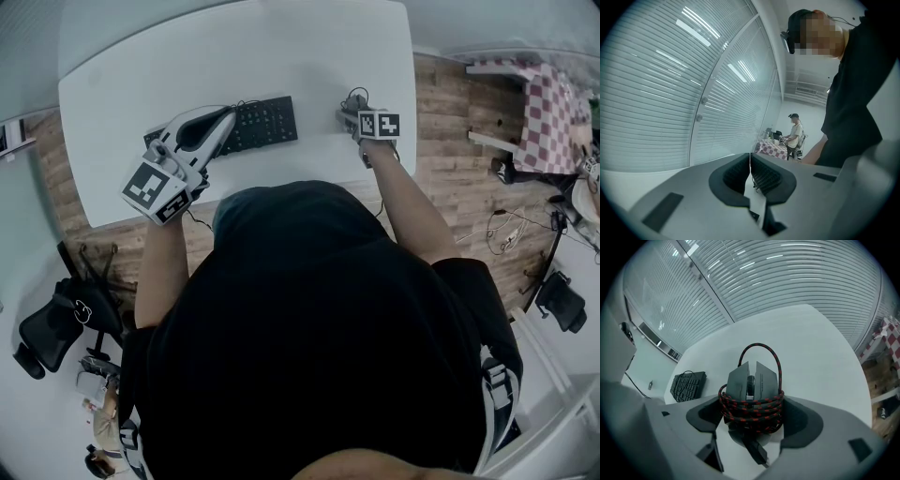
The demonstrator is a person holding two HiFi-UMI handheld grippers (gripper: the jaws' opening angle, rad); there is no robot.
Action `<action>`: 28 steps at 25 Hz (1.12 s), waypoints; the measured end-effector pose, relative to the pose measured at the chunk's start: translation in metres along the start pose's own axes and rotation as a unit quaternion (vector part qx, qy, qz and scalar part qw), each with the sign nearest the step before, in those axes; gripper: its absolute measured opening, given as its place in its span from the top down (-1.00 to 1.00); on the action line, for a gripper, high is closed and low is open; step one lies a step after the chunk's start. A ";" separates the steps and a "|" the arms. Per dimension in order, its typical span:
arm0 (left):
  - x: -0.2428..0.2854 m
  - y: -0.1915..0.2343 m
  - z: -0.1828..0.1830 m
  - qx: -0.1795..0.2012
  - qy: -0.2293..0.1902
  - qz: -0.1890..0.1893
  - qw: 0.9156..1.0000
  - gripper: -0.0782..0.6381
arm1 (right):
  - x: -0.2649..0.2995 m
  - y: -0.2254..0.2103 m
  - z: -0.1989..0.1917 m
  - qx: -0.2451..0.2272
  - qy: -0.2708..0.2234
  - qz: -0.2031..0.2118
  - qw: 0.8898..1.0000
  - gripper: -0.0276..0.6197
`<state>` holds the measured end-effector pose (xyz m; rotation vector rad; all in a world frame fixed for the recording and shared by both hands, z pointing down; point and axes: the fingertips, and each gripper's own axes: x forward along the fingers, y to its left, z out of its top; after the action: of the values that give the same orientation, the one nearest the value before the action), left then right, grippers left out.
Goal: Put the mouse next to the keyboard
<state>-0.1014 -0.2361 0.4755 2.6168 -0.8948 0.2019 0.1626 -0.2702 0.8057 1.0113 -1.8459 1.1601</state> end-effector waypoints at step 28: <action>0.008 -0.004 -0.005 -0.005 0.001 -0.013 1.000 0.71 | -0.001 -0.005 0.006 -0.014 -0.019 -0.020 1.000 -0.33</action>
<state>-0.0932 -0.2361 0.4808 2.6169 -0.8594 0.1942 0.1666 -0.2774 0.8046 1.0572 -1.8574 1.0959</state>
